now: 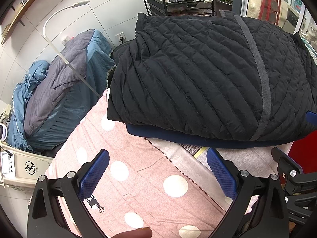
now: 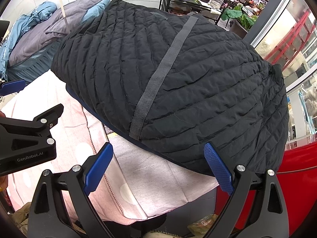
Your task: Fold large clothes
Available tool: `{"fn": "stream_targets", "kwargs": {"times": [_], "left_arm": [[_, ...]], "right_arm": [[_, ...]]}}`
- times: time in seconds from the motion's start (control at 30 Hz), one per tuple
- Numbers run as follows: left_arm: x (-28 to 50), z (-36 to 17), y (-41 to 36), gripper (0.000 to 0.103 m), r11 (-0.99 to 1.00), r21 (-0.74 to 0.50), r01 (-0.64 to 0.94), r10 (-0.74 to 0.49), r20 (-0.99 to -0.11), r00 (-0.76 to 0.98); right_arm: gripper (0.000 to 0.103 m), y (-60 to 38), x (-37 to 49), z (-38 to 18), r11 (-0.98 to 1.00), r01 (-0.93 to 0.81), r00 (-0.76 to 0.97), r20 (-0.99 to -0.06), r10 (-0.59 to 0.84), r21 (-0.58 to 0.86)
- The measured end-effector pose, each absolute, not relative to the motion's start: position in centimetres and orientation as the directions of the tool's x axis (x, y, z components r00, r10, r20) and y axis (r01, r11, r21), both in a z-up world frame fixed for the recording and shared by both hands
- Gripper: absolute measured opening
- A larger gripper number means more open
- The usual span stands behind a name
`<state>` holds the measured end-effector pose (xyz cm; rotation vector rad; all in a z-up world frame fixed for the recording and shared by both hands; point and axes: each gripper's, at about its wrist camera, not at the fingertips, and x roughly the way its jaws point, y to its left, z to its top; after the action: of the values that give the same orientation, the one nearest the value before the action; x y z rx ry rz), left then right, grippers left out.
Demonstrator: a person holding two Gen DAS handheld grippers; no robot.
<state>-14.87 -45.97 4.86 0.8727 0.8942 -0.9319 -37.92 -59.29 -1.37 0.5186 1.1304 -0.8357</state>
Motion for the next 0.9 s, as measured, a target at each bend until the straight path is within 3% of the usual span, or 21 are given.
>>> {"fn": "stream_targets", "kwargs": {"times": [0.9], "left_arm": [[-14.80, 4.59, -45.93, 0.097, 0.338, 0.219, 0.915, -0.277, -0.906, 0.319]], "right_arm": [[0.092, -59.06, -37.79, -1.50, 0.606, 0.794, 0.176, -0.933, -0.313, -0.053]]}}
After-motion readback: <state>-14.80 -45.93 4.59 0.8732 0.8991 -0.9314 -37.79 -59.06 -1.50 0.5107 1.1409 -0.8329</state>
